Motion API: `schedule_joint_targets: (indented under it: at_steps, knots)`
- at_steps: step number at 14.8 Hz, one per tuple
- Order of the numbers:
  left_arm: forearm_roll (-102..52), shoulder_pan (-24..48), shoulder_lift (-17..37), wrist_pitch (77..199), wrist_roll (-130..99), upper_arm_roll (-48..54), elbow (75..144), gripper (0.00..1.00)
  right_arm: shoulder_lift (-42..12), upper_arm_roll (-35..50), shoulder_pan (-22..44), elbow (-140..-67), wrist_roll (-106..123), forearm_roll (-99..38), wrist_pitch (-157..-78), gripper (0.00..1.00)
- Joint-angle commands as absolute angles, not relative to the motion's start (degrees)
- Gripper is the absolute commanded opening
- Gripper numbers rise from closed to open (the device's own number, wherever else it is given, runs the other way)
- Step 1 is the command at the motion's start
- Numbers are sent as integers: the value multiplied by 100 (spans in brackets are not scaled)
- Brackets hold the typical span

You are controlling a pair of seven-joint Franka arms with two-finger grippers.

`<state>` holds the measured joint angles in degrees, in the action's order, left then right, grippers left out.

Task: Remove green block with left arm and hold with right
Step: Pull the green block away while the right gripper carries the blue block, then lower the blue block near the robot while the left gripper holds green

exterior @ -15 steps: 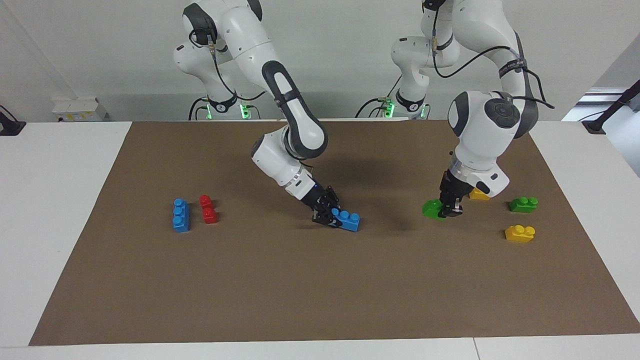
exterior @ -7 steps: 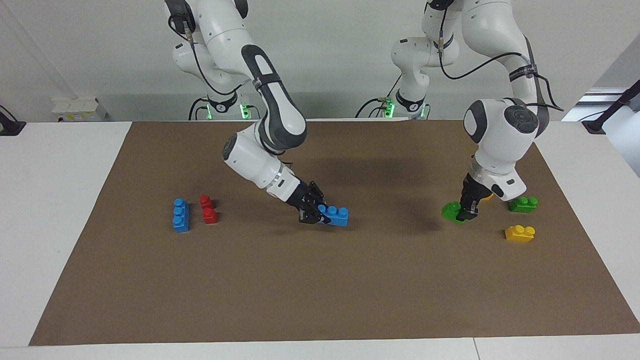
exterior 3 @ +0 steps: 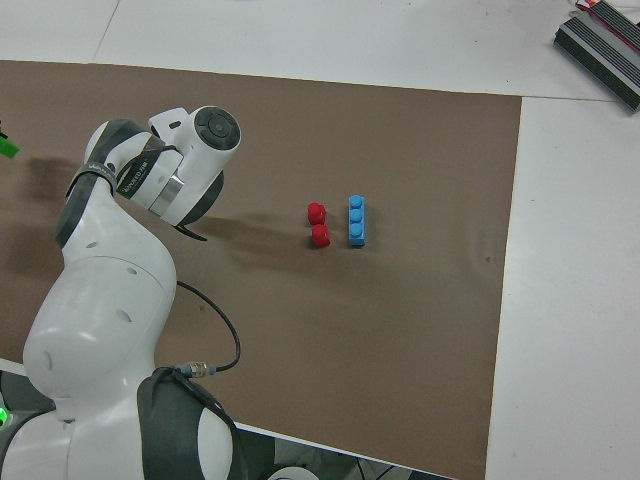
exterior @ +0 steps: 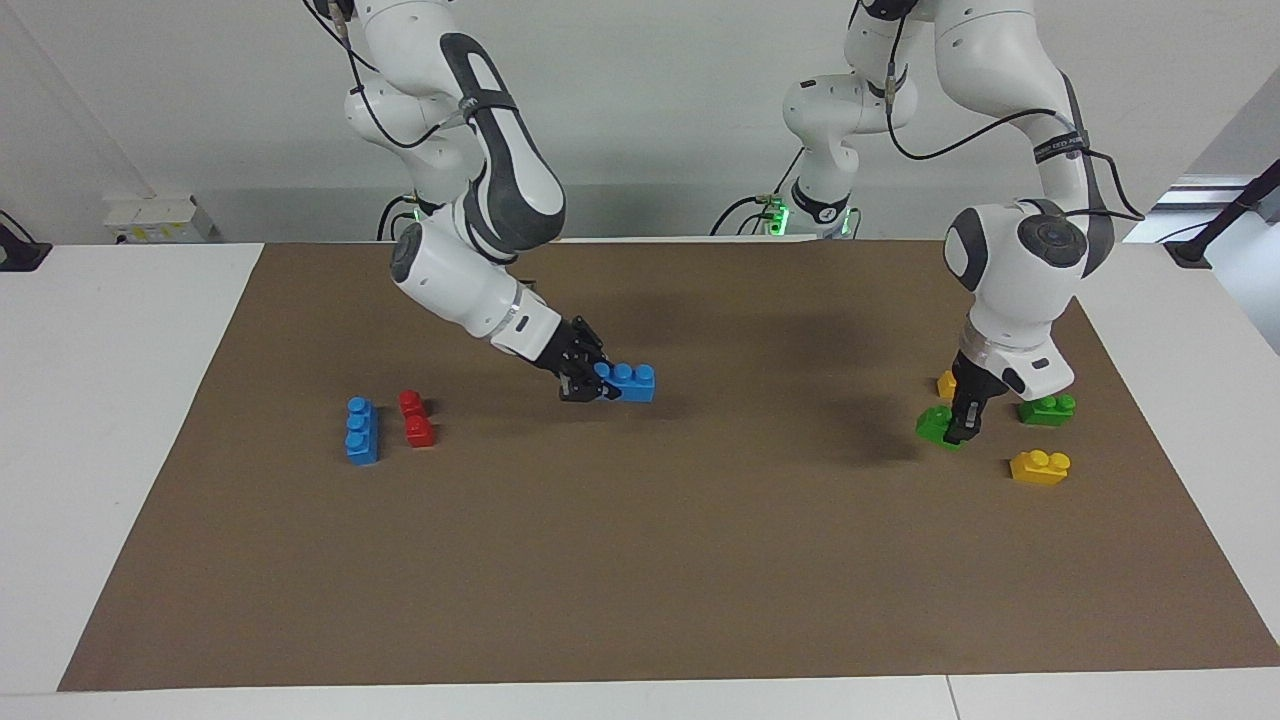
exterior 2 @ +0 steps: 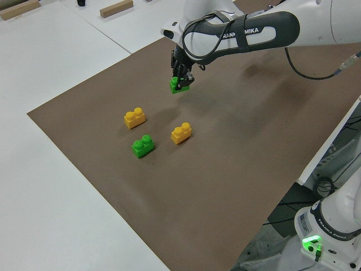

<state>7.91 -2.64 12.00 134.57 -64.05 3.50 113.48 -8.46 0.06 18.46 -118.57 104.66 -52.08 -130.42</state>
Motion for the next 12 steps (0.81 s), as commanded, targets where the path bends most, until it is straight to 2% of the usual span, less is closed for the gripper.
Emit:
schedule_joint_targets:
  at_steps: [1, 7, 12]
  knots:
    - [958, -553, 1098, 13842, -6013, 387, 11601, 0, 112, 70, 1452, -12900, 10354, -4774, -12886, 15]
    - [1080, -598, 1485, 14273, -5924, 387, 11628, 0, 580, 70, -164, -13069, 10283, -2736, -11524, 15]
    - [1563, -606, 1696, 14405, -5924, 387, 11610, 0, 747, 97, -1036, -13490, 10598, -2180, -11575, 15]
